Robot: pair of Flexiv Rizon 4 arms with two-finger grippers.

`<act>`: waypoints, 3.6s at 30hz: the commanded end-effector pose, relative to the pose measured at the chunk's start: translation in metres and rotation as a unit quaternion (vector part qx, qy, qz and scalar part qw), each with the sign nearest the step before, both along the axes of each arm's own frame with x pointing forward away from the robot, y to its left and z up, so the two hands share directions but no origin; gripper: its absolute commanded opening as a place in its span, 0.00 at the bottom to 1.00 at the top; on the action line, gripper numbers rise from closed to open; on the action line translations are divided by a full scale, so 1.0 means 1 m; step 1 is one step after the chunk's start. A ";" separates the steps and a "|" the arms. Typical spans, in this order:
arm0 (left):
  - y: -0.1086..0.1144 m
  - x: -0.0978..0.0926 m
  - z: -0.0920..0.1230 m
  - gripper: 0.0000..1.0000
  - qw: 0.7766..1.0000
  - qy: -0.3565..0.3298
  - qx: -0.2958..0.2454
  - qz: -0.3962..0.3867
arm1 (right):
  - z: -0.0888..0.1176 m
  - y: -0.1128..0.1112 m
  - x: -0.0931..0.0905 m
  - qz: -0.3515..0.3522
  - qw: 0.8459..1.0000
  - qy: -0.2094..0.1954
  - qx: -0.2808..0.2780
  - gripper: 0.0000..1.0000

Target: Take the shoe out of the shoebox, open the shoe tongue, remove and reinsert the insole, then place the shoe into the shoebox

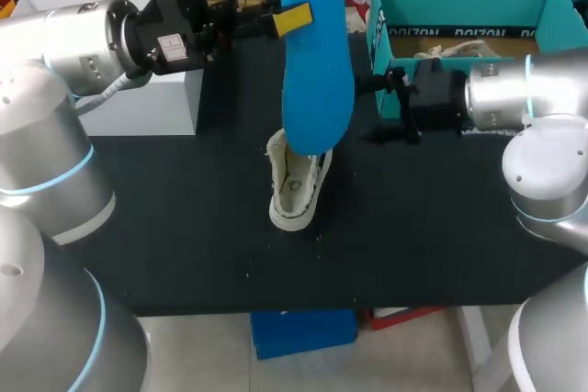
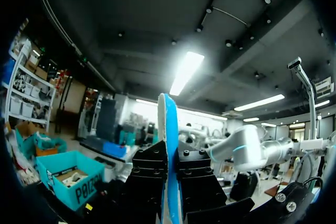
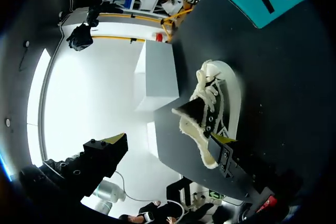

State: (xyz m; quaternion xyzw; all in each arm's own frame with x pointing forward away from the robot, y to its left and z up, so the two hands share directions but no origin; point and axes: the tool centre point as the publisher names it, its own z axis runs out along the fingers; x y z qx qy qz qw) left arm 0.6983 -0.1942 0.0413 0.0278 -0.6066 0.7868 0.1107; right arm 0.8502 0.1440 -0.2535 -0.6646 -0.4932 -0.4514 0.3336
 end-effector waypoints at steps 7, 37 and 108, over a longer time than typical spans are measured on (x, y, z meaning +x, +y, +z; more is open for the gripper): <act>-0.001 -0.001 -0.001 0.00 1.000 0.000 0.000 0.002 | -0.001 -0.002 0.000 0.010 0.988 -0.047 0.149 1.00; 0.006 -0.018 -0.026 0.00 0.869 -0.483 0.058 0.096 | 0.000 0.000 -0.001 0.026 0.986 -0.055 0.153 1.00; 0.055 -0.055 -0.278 0.00 0.665 -0.742 0.071 0.044 | 0.000 0.000 -0.001 0.026 0.986 -0.055 0.153 1.00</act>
